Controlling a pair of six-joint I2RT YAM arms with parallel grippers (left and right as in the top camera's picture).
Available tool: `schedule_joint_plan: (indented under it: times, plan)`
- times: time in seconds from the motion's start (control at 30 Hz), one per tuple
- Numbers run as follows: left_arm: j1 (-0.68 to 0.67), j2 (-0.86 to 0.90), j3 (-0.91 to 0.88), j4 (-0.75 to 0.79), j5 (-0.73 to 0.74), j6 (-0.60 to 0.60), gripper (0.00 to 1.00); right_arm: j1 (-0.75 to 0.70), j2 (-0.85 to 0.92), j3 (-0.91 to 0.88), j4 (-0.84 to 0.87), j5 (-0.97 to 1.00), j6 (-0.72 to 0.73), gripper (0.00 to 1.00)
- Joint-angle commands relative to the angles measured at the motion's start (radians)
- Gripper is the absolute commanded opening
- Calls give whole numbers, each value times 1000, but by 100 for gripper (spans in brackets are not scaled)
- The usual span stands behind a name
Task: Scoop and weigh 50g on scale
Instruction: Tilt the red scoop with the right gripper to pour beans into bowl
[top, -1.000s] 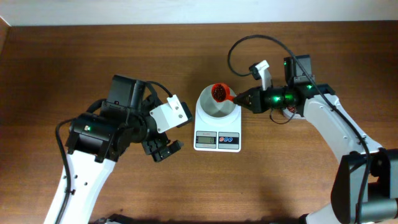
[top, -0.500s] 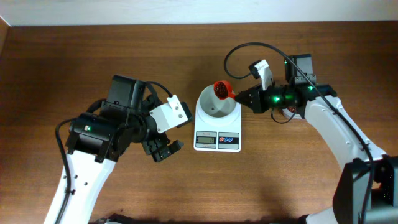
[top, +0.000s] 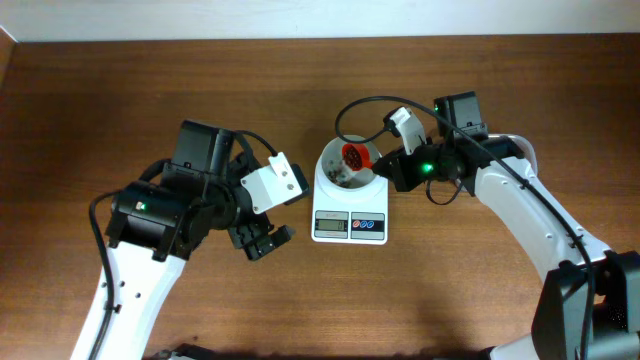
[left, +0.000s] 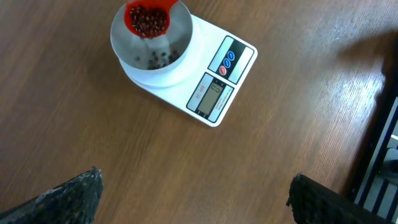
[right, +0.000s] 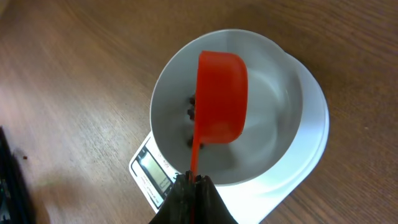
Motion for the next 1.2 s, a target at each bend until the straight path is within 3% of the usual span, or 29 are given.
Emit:
schedule_joint_plan:
  times: [0.0,1.17]
  plan:
    - [5,-3,16,-2,14,20,99,0,-40,1,-4,8,-11,4]
    - [5,-3,16,-2,14,20,99,48,-87,5,23,136,-52,4]
